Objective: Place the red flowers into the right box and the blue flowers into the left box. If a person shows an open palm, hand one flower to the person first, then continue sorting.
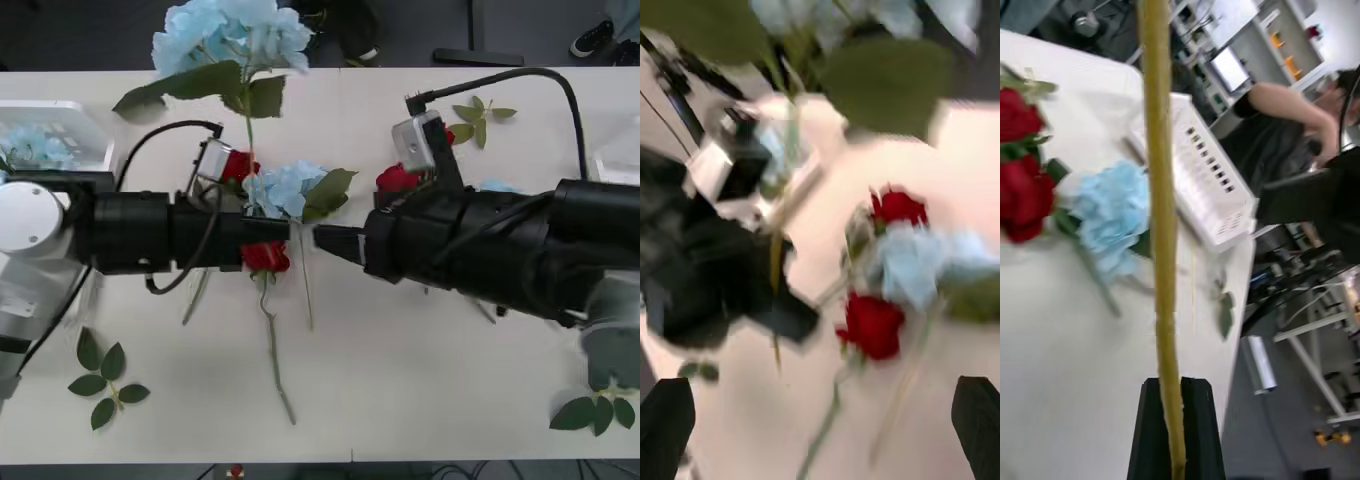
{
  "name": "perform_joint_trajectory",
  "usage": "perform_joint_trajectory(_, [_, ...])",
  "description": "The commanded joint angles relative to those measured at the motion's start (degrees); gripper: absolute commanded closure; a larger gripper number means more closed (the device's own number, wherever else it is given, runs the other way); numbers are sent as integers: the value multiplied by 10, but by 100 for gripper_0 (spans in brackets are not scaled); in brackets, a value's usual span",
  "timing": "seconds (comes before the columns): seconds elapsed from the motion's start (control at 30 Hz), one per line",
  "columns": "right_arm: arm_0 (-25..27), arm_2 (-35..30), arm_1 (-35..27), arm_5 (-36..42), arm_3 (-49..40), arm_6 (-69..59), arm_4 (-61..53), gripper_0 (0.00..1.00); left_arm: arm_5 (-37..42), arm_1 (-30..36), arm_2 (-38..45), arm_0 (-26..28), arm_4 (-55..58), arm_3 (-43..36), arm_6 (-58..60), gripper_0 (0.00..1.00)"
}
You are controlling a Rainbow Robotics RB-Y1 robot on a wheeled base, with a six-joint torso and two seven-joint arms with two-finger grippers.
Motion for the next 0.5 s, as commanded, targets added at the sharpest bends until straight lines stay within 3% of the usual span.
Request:
perform_joint_trajectory(0.03, [-18,-89,0,75,-61,-77,-58,0,36,56,45,-3,-36,-17,67,100])
perform_joint_trajectory(0.3, [-45,-261,-17,383,-98,-154,-172,0,164,126,168,-3,-185,-17,200,100])
perform_joint_trajectory(0.5, [-46,-275,-34,504,-31,-111,-190,0,231,158,219,-3,-281,-18,265,100])
